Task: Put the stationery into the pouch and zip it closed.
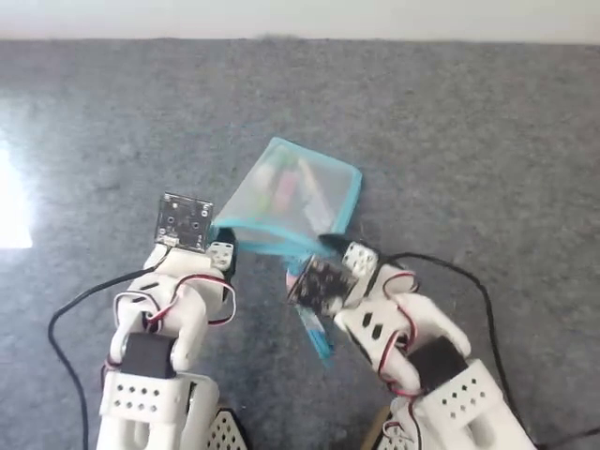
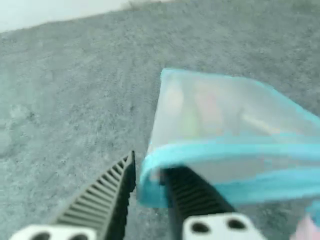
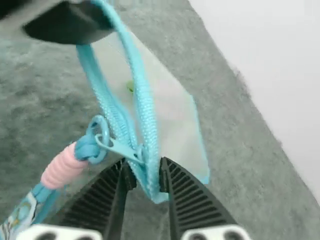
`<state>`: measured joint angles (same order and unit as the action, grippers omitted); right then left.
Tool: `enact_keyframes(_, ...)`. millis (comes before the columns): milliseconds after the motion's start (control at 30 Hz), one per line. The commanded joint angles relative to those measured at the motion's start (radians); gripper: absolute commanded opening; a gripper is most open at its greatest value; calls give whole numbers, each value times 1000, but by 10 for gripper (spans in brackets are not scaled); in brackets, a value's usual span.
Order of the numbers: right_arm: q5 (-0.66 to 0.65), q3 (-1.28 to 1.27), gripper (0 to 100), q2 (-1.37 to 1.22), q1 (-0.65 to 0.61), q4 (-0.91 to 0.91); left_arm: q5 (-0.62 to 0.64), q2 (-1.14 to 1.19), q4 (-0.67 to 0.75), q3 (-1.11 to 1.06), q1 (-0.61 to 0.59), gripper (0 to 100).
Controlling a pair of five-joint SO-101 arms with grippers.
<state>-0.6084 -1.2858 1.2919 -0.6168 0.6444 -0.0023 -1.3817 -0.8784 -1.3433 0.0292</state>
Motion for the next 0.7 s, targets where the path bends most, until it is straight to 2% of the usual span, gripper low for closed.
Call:
enact_keyframes(0, 18, 138, 8, -131, 68, -54, -6, -14, -83, 140, -35, 249)
enact_keyframes(67, 18, 192, 8, -223, 68, -77, -6, -14, -153, 200, -63, 284)
enact_keyframes(200, 72, 342, 8, -420, 74, -82, -9, -14, -244, 260, -74, 283)
enact_keyframes(367, 144, 511, 8, -596, 73, -61, -12, -12, -250, 260, 12, 284)
enact_keyframes(533, 161, 580, 8, -627, 73, -8, -12, -12, -242, 248, 71, 286)
enact_keyframes(667, 163, 577, 8, -590, 64, 31, -9, -11, -117, 156, 104, 287)
